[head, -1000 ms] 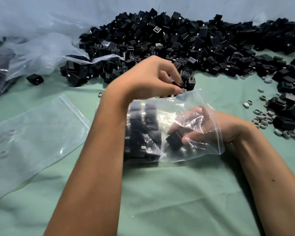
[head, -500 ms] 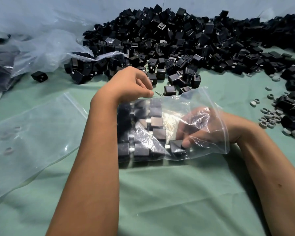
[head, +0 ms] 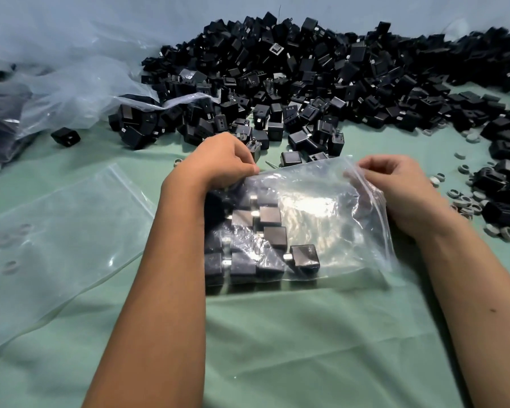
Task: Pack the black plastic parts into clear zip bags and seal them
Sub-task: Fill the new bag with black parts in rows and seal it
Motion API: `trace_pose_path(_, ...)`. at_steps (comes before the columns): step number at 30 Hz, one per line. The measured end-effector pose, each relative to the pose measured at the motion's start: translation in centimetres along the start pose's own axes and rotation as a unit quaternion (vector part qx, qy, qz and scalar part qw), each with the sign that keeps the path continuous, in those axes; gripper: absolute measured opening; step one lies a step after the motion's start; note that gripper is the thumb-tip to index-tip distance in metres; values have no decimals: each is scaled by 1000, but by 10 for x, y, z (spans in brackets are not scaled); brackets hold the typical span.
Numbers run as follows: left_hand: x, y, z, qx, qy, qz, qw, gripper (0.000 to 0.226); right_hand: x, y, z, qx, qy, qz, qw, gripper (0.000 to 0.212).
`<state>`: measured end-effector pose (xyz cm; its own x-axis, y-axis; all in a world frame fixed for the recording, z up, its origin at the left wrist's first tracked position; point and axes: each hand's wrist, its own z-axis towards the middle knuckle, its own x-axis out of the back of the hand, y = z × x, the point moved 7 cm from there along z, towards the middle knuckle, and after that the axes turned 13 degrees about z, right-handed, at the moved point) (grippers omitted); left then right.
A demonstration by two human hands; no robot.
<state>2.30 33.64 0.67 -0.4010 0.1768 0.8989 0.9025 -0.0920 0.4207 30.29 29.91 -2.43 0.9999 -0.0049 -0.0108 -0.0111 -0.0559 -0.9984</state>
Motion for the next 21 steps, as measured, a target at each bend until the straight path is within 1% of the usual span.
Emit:
trace_pose_path(2,5,12,2,-13,68,27,997,8,8,-4,2,45,85,-7,995,12)
trace_pose_path(4,7,33,3,-41,127,28,991,5,7,-7,0,67,114,-17,991,13)
trace_pose_path(5,4,44,4,-59,139,29,988,11,5,-6,0,72,117,-21,990,13)
trace_pose_path(7,-10,63,7,-87,124,67,986,37,4,-5,0,78,118,-24,990,15)
trace_pose_path(9,-28,71,11,-89,76,113,987,63,4,-4,0,84,125,-18,988,14)
trace_pose_path(10,-35,73,12,-84,59,128,986,70,5,-5,0,90,129,-12,987,14)
trace_pose_path(11,-38,74,12,-82,57,140,985,69,5,-5,1,95,135,-5,986,14)
trace_pose_path(12,-37,74,13,-79,68,145,984,63,6,-4,1,98,139,1,985,14)
trace_pose_path(15,-25,69,12,-44,136,108,984,37,8,-4,2,113,147,19,982,17)
trace_pose_path(17,-16,67,10,-29,179,57,982,31,11,-6,2,125,162,39,978,17)
trace_pose_path(19,-6,76,5,-50,215,-4,975,41,13,-9,1,145,170,68,972,16)
trace_pose_path(21,0,96,-3,-107,230,-55,966,56,12,-13,1,167,135,99,972,17)
